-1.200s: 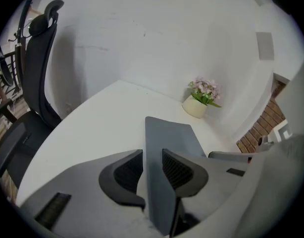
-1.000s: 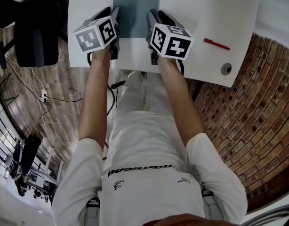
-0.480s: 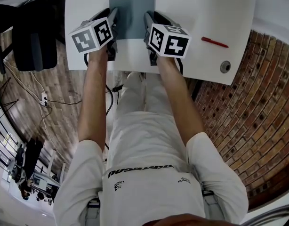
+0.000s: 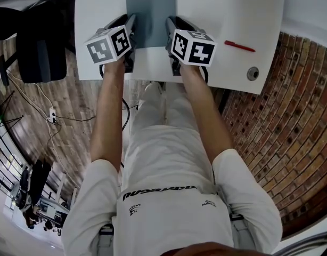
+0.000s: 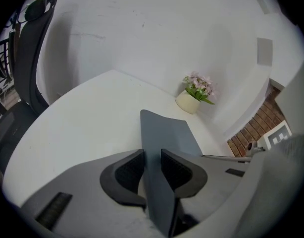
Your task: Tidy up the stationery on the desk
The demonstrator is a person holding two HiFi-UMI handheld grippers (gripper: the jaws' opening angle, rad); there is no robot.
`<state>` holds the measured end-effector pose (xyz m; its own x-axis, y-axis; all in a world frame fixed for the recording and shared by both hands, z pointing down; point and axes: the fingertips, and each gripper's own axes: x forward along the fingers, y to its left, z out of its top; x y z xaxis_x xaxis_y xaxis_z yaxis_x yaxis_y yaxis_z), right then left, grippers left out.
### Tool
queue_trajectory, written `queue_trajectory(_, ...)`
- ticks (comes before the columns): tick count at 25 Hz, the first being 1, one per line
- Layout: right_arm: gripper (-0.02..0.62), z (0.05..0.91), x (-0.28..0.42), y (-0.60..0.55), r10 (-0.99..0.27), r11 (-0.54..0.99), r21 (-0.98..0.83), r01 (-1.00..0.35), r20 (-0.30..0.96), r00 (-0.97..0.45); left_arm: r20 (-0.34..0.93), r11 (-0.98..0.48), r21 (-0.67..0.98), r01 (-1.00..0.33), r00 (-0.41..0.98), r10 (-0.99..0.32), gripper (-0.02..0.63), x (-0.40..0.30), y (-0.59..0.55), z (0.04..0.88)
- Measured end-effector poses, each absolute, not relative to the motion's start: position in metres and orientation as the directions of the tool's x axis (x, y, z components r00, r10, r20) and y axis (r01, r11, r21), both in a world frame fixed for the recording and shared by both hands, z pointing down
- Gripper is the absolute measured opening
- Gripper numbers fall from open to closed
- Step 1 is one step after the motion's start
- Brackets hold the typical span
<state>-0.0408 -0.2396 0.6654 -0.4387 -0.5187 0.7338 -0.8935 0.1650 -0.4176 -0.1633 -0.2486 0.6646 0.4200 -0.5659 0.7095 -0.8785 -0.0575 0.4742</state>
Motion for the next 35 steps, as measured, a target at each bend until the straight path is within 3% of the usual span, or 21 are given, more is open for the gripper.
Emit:
queue_trajectory(14,0.081,0.66,0.003,-0.197,-0.519,0.102,-0.45,-0.887,0.737,-0.433,0.71,-0.11,0.484,-0.868,0.462,-0.531,0.104,-0.119,-0.22,0.661)
queue_trajectory(35,0.1,0.662,0.017,-0.178,-0.521,0.055,-0.473,-0.879,0.738,-0.429,0.706,-0.074,0.469,-0.88,0.424,-0.567,0.104,-0.118,-0.203,0.662)
